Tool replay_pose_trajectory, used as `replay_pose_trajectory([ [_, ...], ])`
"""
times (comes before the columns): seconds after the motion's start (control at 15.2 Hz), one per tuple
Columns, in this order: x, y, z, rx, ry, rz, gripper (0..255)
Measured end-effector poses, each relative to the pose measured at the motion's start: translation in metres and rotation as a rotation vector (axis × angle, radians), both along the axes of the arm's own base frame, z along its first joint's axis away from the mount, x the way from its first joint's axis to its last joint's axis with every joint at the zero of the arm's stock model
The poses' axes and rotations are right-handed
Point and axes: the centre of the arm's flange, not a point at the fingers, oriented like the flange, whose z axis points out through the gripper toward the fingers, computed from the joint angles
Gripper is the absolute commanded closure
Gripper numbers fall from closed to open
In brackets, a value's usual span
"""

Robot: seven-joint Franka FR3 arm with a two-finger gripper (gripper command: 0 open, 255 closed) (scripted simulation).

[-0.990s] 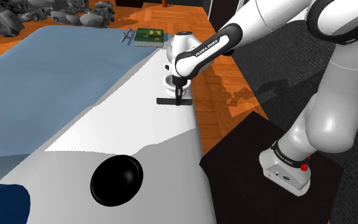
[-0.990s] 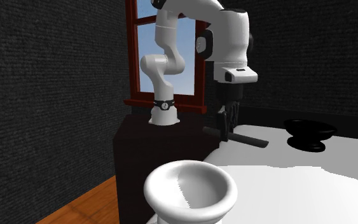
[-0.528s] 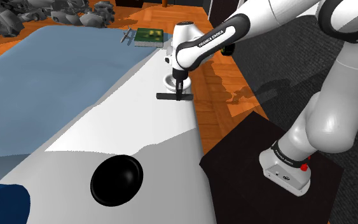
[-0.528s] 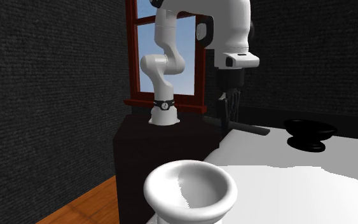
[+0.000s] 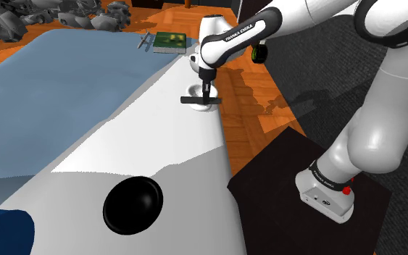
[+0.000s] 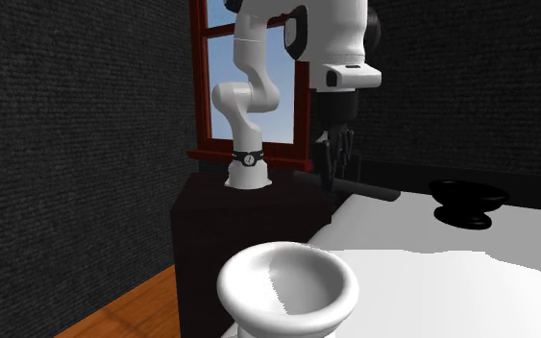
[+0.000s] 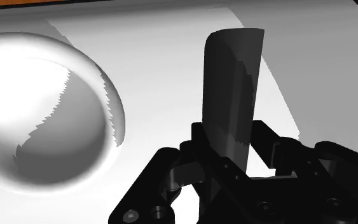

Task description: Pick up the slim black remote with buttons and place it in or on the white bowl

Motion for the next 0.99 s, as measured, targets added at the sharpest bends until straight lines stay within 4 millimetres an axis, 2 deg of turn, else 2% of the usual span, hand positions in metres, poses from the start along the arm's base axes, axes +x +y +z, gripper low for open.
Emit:
replay_pose_trajectory([
  [0.59, 0.087, -0.086, -0.003, 0.0, 0.0, 0.0, 255],
  [0.86, 0.119, -0.123, -0.006, 0.0, 0.0, 0.0, 255],
  [0.99, 0.127, -0.131, -0.013, 0.0, 0.0, 0.0, 255],
])
